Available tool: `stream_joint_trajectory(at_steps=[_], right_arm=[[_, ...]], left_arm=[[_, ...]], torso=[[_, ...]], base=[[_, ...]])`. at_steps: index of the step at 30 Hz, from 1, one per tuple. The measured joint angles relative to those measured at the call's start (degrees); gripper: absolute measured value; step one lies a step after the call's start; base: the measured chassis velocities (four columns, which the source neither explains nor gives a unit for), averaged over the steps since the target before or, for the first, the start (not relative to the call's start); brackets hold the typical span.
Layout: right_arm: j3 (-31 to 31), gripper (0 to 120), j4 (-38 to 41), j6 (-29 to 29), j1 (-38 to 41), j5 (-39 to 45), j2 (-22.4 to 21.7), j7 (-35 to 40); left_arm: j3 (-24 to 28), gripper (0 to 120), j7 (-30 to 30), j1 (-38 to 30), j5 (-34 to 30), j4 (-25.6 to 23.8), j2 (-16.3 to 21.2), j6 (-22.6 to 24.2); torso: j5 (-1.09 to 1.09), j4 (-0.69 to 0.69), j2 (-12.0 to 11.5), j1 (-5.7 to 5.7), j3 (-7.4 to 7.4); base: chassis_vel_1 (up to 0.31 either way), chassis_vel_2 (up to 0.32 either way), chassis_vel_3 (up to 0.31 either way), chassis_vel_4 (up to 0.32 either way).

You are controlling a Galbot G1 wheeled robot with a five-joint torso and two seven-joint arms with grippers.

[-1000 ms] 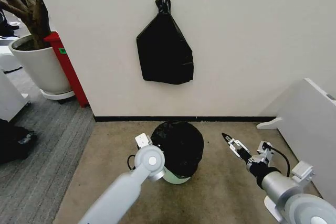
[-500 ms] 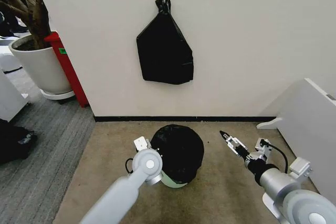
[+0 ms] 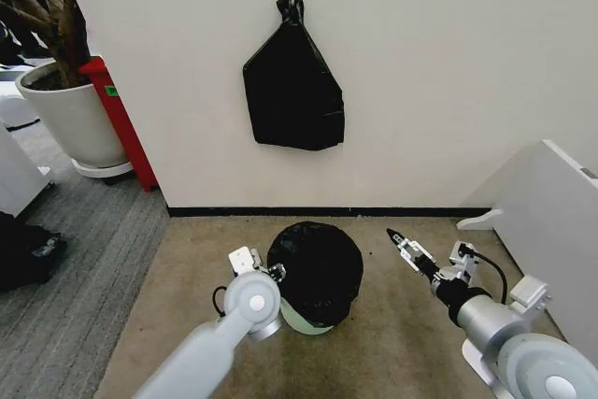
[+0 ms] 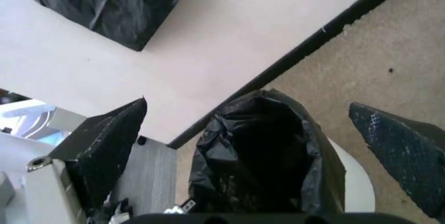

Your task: Place the garbage bag over the trash bin.

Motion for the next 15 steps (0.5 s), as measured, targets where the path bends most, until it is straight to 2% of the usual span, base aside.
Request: stream_joint_trajectory(at_steps=[1, 2, 4, 5, 7, 9, 10, 12, 15], right_arm=[[-0.78, 100, 0.45, 0.20, 0.23, -1.06, -0.01, -0.05], [-0.78, 100, 0.45, 0.20, 0.23, -1.06, -0.01, -0.05], [-1.64, 100, 0.67, 0.24, 0.31, -3.06, -0.04, -0.40], [-2.27, 100, 0.69, 0.29, 0.28, -5.14, -0.07, -0.83], [-4.67, 100, 0.11, 2.00, -0.62, -14.54, -0.26, -4.88], [-6.26, 100, -1.52, 5.34, -2.39, -23.59, -0.61, -11.44], [-6.26, 100, -1.52, 5.34, -2.39, -23.59, -0.61, -11.44], [-7.16, 100, -3.16, 9.02, -4.03, -29.52, -0.86, -16.38], [-7.86, 100, -9.68, 21.47, -8.51, -43.88, -0.73, -28.24]], left_arm=[[-2.49, 98, 8.49, 2.92, 0.95, -2.38, 2.10, -0.29], [-2.49, 98, 8.49, 2.92, 0.95, -2.38, 2.10, -0.29], [-3.80, 100, 16.82, 5.25, 4.96, -3.40, 3.99, -1.66], [-4.30, 100, 20.95, 6.52, 8.81, -3.48, 5.10, -3.12], [-7.02, 100, 32.78, 10.09, 21.37, -3.19, 8.31, -8.14], [-9.21, 100, 40.16, 12.53, 30.37, -1.93, 10.70, -13.58], [-9.21, 100, 40.16, 12.53, 30.37, -1.93, 10.70, -13.58], [-10.33, 100, 44.63, 14.35, 35.69, -1.13, 12.40, -17.37], [-12.28, 100, 53.57, 19.74, 43.92, -0.20, 15.62, -25.00]], torso=[[-0.01, 0.00, 0.00, 0.00, 0.00], [-0.01, 0.00, 0.00, 0.00, 0.00], [0.00, 0.00, 0.00, 0.00, 0.00], [-0.01, 0.00, 0.00, 0.00, 0.00], [0.00, 0.01, 0.00, 0.00, -0.01], [-0.01, 0.02, 0.00, 0.00, 0.00], [-0.01, 0.02, 0.00, 0.00, 0.00], [0.00, 0.01, 0.00, 0.00, -0.01], [-0.03, 0.01, -0.01, 0.00, 0.00]], base=[[0.000, 0.000, 0.000, 0.000], [0.000, 0.000, 0.000, 0.000], [0.000, 0.000, 0.000, 0.000], [0.000, 0.000, 0.000, 0.000], [0.000, 0.000, 0.000, 0.000], [0.000, 0.000, 0.000, 0.000], [0.000, 0.000, 0.000, 0.000], [0.000, 0.000, 0.000, 0.000], [0.000, 0.000, 0.000, 0.000]])
